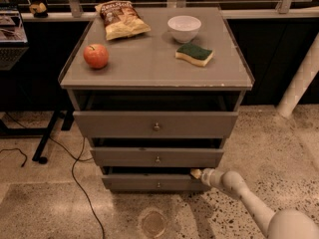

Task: Open bottom drawer

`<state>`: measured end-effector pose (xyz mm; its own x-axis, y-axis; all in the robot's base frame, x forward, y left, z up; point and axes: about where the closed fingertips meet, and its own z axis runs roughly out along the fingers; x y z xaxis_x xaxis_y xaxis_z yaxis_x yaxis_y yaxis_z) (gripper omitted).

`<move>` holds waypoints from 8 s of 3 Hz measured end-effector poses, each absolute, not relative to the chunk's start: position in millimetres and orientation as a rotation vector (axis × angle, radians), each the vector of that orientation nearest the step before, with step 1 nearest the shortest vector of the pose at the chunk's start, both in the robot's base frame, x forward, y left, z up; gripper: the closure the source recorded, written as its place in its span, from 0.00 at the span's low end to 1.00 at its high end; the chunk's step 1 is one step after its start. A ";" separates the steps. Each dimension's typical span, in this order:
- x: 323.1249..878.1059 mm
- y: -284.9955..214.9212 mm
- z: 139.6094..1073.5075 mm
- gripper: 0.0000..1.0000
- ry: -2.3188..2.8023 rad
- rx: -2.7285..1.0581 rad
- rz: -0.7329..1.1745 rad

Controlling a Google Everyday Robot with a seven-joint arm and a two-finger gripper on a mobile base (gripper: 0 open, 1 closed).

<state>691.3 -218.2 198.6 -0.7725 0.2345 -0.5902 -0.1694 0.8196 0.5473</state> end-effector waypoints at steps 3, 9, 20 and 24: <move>667.4 -206.9 204.4 1.00 2.507 0.128 0.893; 620.2 -215.2 193.3 1.00 2.596 0.257 0.848; 473.3 -189.0 153.8 1.00 2.859 0.284 1.046; 482.3 -192.5 207.3 0.12 2.644 0.299 1.143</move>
Offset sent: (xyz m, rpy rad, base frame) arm -0.0647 -0.0149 0.0371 0.0887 0.2552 0.0793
